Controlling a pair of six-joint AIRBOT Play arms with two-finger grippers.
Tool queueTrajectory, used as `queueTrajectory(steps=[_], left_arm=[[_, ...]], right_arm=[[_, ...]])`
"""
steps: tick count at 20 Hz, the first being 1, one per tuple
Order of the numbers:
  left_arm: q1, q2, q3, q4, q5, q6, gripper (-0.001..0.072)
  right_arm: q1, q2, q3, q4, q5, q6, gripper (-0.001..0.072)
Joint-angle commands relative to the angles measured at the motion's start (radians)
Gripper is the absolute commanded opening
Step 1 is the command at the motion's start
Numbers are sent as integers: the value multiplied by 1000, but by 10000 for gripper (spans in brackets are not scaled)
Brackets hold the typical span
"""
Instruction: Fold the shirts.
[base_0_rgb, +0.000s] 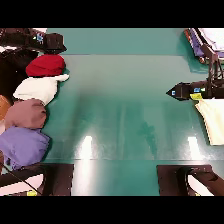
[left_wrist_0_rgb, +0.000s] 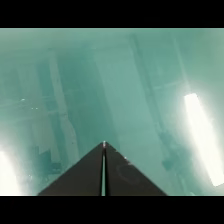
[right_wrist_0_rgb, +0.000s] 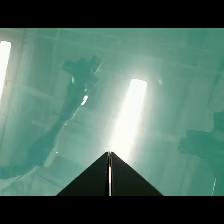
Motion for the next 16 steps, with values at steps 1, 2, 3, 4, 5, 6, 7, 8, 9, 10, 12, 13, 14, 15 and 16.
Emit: queueTrajectory(steps=[1,2,3,4,5,6,7,8,9,10,12,13,14,15,16], left_arm=[[0,1,0,0,0,0,26],[0,1,0,0,0,0,26],[0,1,0,0,0,0,26],[0,1,0,0,0,0,26],[0,1,0,0,0,0,26],[0,1,0,0,0,0,26],[0,1,0,0,0,0,26],[0,1,0,0,0,0,26],[0,1,0,0,0,0,26],[0,1,0,0,0,0,26],[0,1,0,0,0,0,26],[0,1,0,0,1,0,26],[0,1,0,-7,7,0,26],[0,1,0,-10,33,1,26],[0,-1,0,12,70,20,27]], right_arm=[[5,1,1,1,-2,0,21],[5,1,1,1,-1,0,21],[5,1,1,1,-1,0,21],[5,1,1,1,-1,0,21],[5,1,1,1,-1,0,21],[5,1,1,1,-1,0,21],[5,1,1,1,-1,0,21],[5,1,1,1,-1,0,21],[5,1,1,1,-1,0,21],[5,1,1,1,-1,0,21],[5,1,1,0,-1,0,21],[5,1,1,0,-1,0,21],[5,0,1,0,-2,0,21],[5,1,1,1,-7,0,21],[5,1,1,1,-11,0,21]])
